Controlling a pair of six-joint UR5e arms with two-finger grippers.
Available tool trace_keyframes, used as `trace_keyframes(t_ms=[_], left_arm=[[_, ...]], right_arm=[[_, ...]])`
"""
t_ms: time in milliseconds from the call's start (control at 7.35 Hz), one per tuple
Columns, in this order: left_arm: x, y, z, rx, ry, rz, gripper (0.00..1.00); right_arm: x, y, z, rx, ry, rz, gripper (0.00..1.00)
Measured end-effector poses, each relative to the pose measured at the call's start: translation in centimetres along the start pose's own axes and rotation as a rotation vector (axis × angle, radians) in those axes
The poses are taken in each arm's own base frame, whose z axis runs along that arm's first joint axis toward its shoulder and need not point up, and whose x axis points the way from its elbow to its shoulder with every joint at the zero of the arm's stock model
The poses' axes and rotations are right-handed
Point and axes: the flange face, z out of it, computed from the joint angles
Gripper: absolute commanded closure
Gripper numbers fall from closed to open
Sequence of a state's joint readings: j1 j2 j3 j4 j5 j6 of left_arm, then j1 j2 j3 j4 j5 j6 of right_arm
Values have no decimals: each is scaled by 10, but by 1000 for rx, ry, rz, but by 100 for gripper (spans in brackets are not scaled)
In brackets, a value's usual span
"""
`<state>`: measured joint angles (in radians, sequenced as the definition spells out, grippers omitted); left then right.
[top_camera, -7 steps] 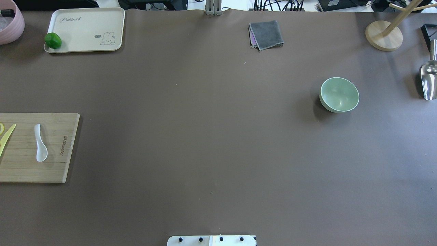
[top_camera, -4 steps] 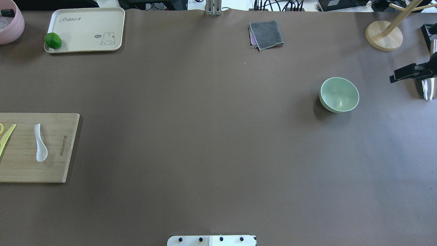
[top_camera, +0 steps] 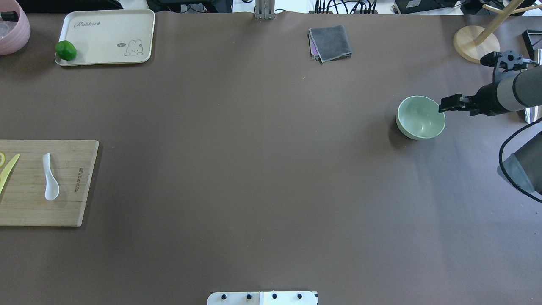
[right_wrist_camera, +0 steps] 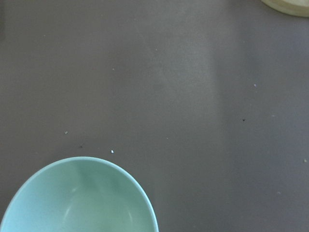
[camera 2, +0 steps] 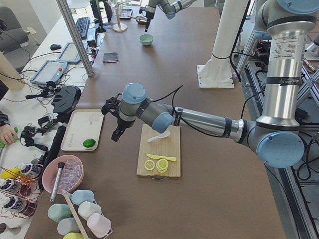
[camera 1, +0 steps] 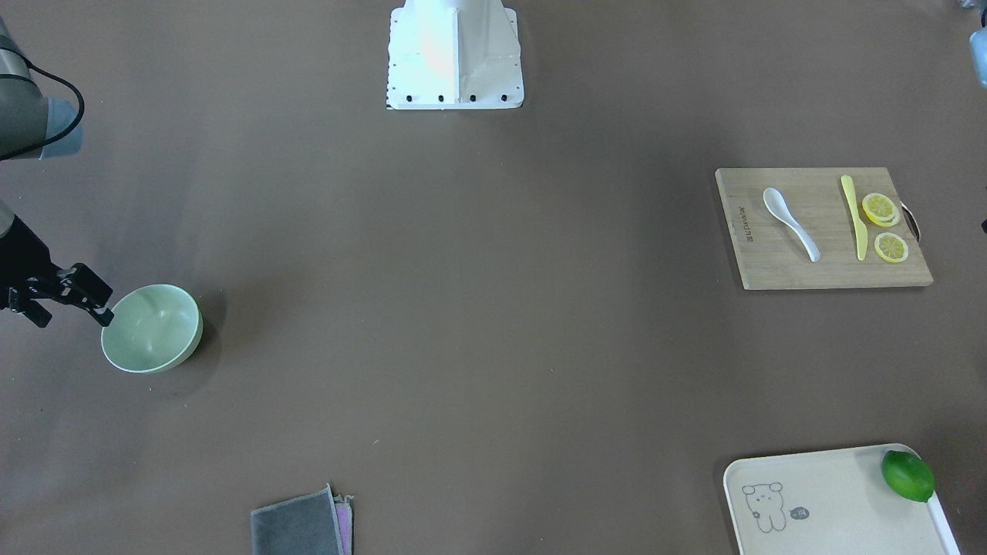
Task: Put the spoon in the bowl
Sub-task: 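Reach the right gripper to the pale green bowl and grip its rim, then slide the pale green bowl with the right gripper toward the table center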
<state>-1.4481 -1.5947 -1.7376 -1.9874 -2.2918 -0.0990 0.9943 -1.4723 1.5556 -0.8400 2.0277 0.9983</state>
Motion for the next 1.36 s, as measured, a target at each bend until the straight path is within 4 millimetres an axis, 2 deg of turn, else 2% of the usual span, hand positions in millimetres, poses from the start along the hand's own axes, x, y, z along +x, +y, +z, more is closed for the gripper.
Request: trace_keyframes(t_ms=[136, 272, 408, 680, 952, 1088, 1224, 1361], left_arm=[[0, 0, 0, 0, 0, 0, 2], [0, 0, 0, 0, 0, 0, 2], [0, 0, 0, 1, 0, 1, 2], [1, -1, 0, 1, 1, 2, 2], [1, -1, 0, 2, 1, 3, 2], [1, -1, -1, 3, 1, 3, 2], [1, -2, -1, 4, 1, 3, 2], [1, -3, -1, 4, 1, 4, 2]], right_arm=[[-1, 10, 15, 14, -18, 21, 27], [-4, 18, 26, 28, -26, 38, 78], [-8, 24, 32, 38, -27, 59, 100], [-18, 31, 35, 41, -37, 87, 100], [-41, 28, 22, 56, -76, 88, 100], [-63, 24, 16, 62, -107, 102, 100], [-95, 21, 15, 64, -137, 124, 100], [-145, 20, 19, 67, -153, 158, 100]])
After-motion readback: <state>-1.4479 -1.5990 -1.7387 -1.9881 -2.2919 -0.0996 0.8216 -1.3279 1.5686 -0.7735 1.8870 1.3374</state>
